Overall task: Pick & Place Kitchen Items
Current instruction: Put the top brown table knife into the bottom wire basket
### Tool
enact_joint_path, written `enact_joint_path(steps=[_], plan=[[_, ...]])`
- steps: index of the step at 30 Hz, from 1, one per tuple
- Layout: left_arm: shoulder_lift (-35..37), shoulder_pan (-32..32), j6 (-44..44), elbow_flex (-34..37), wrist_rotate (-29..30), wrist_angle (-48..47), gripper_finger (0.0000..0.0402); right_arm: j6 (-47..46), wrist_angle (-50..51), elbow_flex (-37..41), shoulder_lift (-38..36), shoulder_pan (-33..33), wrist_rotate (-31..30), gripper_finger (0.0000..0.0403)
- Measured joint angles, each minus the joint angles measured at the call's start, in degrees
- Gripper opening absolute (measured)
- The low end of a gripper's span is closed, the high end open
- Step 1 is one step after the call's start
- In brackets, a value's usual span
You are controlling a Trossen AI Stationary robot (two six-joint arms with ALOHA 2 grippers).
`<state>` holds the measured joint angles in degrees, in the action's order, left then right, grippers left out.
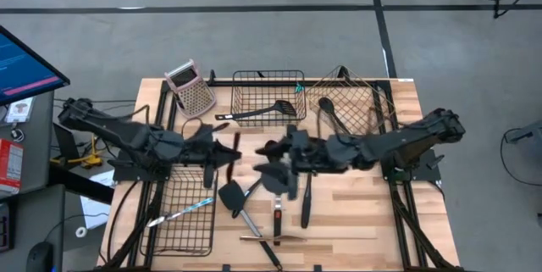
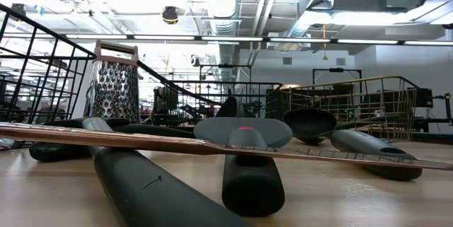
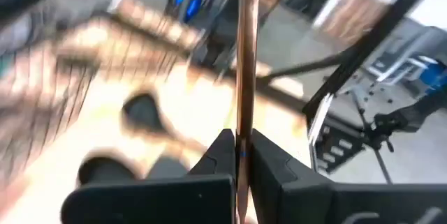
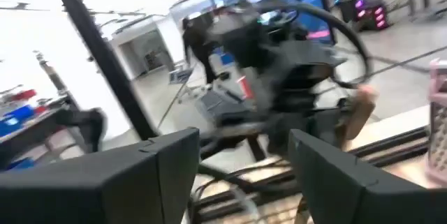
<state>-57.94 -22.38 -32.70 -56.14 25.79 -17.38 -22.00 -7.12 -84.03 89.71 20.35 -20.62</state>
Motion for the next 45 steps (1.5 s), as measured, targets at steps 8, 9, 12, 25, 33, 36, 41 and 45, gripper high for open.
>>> enact_joint_path(steps=[8, 9, 12, 25, 33, 36, 41, 45], plan=[[5.5, -0.4, -30.2, 0.0, -11.1, -23.5, 0.0, -7.1, 16.3, 0.0, -3.6, 5.8, -5.6, 0.0201], [5.9, -0.8, -32.6, 0.0, -11.3, -26.0, 0.0, -8.2, 17.8, 0.0, -3.6, 6.6, -6.3, 0.0197], [6.7, -1.6, -38.8, 0.0, -11.7, -32.6, 0.0, -11.3, 20.9, 0.1, -2.9, 8.8, -9.1, 0.0187], [4.4, -5.9, -47.8, 0.0, -8.1, -46.3, 0.0, -19.1, 23.0, 0.1, 3.4, 13.0, -14.4, 0.0165], [-0.7, -15.3, -50.3, 0.0, -8.1, -46.1, 0.0, -21.6, 24.1, 0.1, 4.4, 13.4, -14.0, 0.0167], [-2.8, -19.2, -54.6, 0.0, -8.0, -46.1, 0.0, -21.6, 25.2, 0.1, 4.2, 13.4, -14.1, 0.0168], [-6.0, -23.0, -64.1, 0.0, -7.8, -46.3, 0.0, -21.6, 25.8, 0.1, 3.9, 13.4, -14.1, 0.0165], [-8.6, -25.0, -69.2, 0.0, -8.0, -46.4, 0.0, -21.6, 26.3, 0.1, 3.9, 13.4, -14.1, 0.0162]])
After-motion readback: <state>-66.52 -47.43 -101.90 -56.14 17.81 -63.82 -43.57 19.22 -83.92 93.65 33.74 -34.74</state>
